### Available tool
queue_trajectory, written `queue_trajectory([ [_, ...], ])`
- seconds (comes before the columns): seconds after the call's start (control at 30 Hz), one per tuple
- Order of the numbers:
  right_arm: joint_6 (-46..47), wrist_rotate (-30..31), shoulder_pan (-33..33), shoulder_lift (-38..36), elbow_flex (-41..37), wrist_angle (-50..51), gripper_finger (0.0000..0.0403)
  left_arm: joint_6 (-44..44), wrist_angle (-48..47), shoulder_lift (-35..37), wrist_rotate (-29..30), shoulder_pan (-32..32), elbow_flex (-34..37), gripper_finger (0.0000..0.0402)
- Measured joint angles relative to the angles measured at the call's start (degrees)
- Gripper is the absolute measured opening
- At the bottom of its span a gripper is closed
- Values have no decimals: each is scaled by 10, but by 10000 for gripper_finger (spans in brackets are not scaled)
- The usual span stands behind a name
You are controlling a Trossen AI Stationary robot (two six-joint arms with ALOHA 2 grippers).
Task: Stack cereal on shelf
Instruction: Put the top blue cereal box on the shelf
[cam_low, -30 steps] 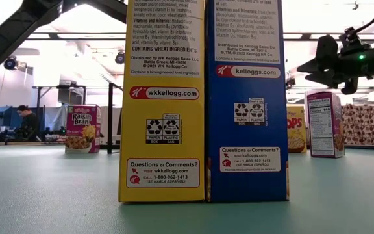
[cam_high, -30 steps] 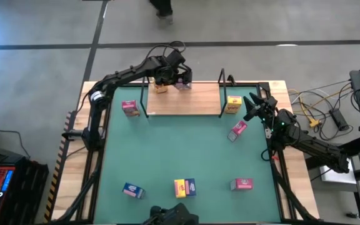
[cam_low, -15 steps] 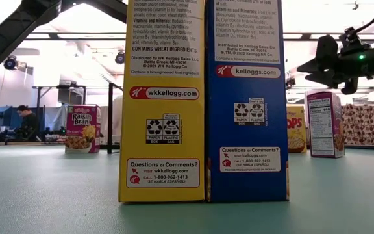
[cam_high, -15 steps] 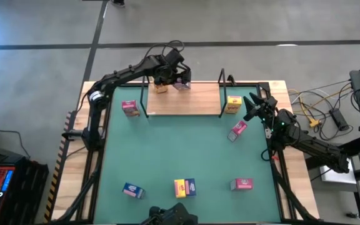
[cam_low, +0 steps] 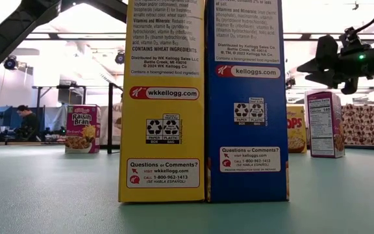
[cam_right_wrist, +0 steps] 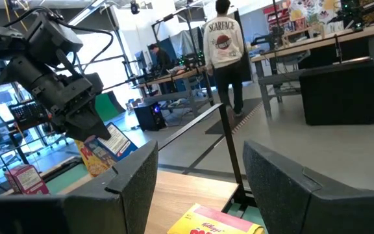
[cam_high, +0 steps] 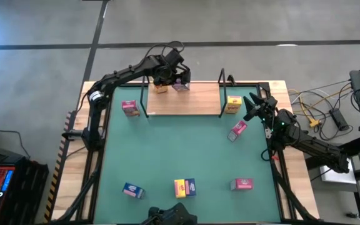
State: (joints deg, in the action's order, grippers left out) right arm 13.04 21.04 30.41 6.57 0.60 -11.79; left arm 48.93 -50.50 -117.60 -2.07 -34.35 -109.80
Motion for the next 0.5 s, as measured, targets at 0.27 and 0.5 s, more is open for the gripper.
queue_trajectory([
  [0.27, 0, 0, 0, 0, 0, 0, 215, 7, 10, 0, 0, 0, 0, 337],
  [0.5, 0, 0, 0, 0, 0, 0, 215, 13, 11, 0, 0, 0, 0, 346],
])
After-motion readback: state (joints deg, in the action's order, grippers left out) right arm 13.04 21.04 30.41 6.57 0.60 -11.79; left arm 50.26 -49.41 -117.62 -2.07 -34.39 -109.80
